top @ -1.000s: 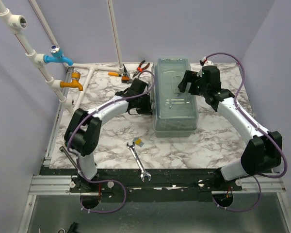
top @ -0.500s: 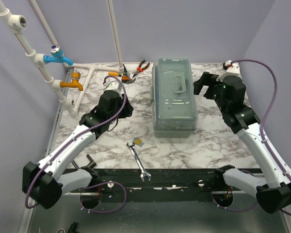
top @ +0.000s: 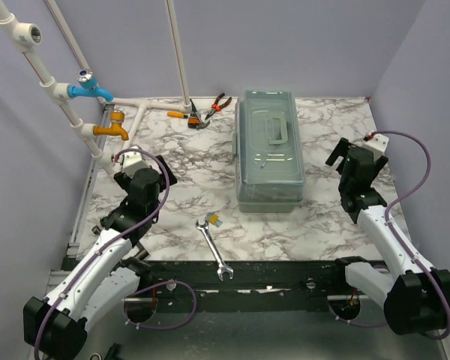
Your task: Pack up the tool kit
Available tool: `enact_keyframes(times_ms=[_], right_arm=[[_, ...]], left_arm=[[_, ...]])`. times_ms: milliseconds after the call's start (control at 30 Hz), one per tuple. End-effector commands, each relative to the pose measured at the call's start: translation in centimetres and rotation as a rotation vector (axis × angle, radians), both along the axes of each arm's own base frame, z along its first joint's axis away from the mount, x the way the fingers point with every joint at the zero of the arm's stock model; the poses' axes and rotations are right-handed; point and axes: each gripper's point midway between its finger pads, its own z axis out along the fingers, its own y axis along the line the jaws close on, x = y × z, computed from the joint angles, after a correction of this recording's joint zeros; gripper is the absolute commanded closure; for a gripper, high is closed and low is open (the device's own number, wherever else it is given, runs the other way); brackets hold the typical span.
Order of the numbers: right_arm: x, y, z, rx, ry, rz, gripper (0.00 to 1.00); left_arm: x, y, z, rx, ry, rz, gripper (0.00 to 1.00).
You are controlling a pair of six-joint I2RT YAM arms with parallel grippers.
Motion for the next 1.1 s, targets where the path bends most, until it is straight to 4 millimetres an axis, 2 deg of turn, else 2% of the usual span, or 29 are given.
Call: enact_keyframes(times_ms=[0, 33, 67, 133, 200, 233, 333, 367, 467, 500, 533, 567, 700, 800, 833, 933, 967, 1000, 1033, 1067], right_arm=[[1.7, 0.2, -1.6, 0.085, -0.125, 0.090, 0.00], [1.8, 0.7, -2.1, 0.079, -0.149, 0.126, 0.00], [1.6, 1.5, -3.1, 0.046, -0.151, 0.196, 0.00], [0.9, 3.1, -3.7, -0.010, -0.212, 0.324, 0.00], [0.0, 3.6, -3.9, -0.045, -0.280, 0.363, 0.00], [-0.1, 3.7, -4.5, -0.061, -0.268, 0.377, 0.01], [0.2, 3.9, -5.9, -0.038, -0.240, 0.381, 0.01], [0.2, 3.9, -6.5, -0.023, -0.248, 0.375, 0.01], [0.7, 3.8, -7.7, 0.007, -0.261, 0.354, 0.01], [1.1, 3.8, -8.1, 0.014, -0.253, 0.350, 0.01], [1.4, 3.7, -8.9, 0.021, -0.237, 0.341, 0.01], [1.7, 3.6, -8.8, 0.031, -0.255, 0.331, 0.01], [2.8, 3.6, -9.3, 0.011, -0.235, 0.334, 0.01], [3.0, 3.1, -9.6, -0.004, -0.246, 0.311, 0.02], [2.9, 3.1, -10.0, -0.007, -0.252, 0.309, 0.02], [2.6, 2.8, -10.7, -0.006, -0.276, 0.297, 0.05], [2.7, 3.0, -10.9, -0.007, -0.273, 0.306, 0.07], [3.0, 3.1, -10.9, -0.012, -0.275, 0.312, 0.07], [3.2, 3.3, -11.2, -0.011, -0.252, 0.324, 0.01], [3.7, 3.4, -11.8, -0.010, -0.214, 0.328, 0.00]], left_arm=[[0.8, 3.9, -1.0, 0.165, -0.153, 0.139, 0.02], [1.1, 3.8, -0.8, 0.199, -0.213, 0.116, 0.01], [1.0, 3.9, -1.5, 0.241, -0.240, 0.092, 0.01], [0.9, 4.4, -1.3, 0.273, -0.306, 0.106, 0.02], [1.0, 4.9, -1.4, 0.303, -0.327, 0.110, 0.01], [1.3, 5.0, -1.7, 0.324, -0.323, 0.097, 0.02], [2.4, 4.8, -3.0, 0.322, -0.301, 0.083, 0.03], [2.6, 5.2, -3.7, 0.324, -0.299, 0.100, 0.07], [3.5, 6.2, -3.2, 0.397, -0.329, 0.134, 0.21], [3.9, 6.3, -3.3, 0.423, -0.307, 0.134, 0.21], [4.2, 6.2, -3.4, 0.428, -0.295, 0.128, 0.20], [4.5, 6.2, -3.2, 0.433, -0.304, 0.126, 0.15], [5.2, 6.2, -2.4, 0.455, -0.363, 0.088, 0.13], [6.6, 4.4, -2.8, 0.510, -0.393, -0.082, 0.14], [6.7, 4.7, -3.0, 0.499, -0.376, -0.069, 0.12], [6.7, 6.3, -3.4, 0.410, -0.391, -0.040, 0.15], [6.7, 6.4, -4.3, 0.374, -0.380, -0.052, 0.16], [6.9, 6.4, -3.9, 0.383, -0.419, -0.069, 0.17], [6.9, 5.6, -3.8, 0.420, -0.425, -0.122, 0.17], [6.8, 4.6, -4.6, 0.409, -0.394, -0.190, 0.03]])
